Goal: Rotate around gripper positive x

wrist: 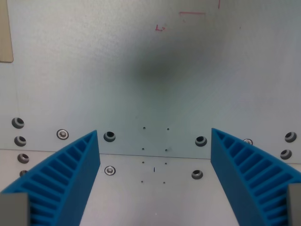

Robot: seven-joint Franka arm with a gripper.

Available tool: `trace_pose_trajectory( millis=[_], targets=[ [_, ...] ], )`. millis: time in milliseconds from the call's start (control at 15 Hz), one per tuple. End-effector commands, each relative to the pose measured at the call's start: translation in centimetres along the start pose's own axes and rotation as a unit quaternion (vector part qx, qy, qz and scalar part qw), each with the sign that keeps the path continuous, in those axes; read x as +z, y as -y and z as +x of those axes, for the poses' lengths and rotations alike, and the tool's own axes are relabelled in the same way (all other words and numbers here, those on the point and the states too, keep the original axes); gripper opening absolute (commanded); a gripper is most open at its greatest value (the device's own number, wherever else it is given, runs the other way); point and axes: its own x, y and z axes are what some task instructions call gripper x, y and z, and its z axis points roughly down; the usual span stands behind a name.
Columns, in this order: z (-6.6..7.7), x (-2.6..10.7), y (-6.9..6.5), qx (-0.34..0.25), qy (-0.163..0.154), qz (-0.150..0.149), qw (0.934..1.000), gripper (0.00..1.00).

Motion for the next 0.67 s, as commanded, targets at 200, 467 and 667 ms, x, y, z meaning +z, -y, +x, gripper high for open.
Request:
trace_pose_trajectory(
  millis=[200,467,667],
  targets=[
    [-0.01,-0.26,0.0,0.0,-0.003,0.017,0.9998,1.0],
    [-0.01,-0.26,0.0,0.0,-0.003,0.041,0.9992,1.0],
    [-0.01,-0.26,0.0,0.0,-0.003,0.058,0.9983,1.0]
  ],
)
